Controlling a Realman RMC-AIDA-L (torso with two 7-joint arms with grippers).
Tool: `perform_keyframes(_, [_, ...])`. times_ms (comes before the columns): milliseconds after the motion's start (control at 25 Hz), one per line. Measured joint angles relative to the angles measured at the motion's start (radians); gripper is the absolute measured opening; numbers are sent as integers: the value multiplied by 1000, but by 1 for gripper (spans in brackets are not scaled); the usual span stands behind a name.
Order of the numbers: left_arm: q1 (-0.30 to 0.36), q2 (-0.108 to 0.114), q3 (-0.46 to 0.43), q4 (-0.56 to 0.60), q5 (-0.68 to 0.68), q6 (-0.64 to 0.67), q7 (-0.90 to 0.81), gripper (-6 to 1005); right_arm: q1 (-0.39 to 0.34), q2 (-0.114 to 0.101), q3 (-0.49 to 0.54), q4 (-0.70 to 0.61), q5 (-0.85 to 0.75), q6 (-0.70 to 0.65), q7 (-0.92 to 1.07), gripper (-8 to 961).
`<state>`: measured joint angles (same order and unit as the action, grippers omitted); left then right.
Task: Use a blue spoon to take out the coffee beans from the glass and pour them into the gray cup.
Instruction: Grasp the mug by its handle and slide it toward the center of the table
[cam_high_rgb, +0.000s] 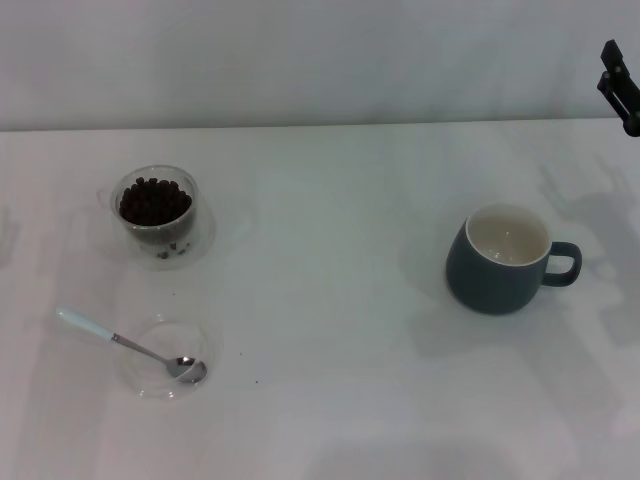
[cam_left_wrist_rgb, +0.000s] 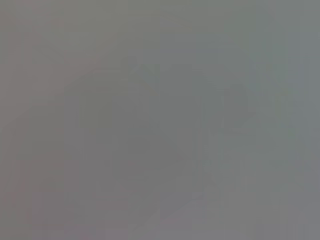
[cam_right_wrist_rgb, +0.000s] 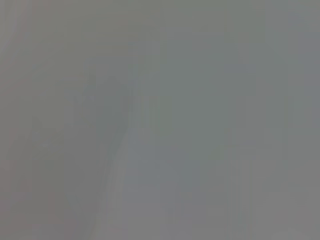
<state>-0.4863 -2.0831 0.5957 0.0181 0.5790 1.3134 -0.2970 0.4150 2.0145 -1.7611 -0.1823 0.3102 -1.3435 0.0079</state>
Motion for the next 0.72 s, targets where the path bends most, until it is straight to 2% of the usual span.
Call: perform_keyframes(720, [21, 0, -1, -8, 0, 3, -3, 861, -9, 0, -7, -5, -2, -12, 11, 853])
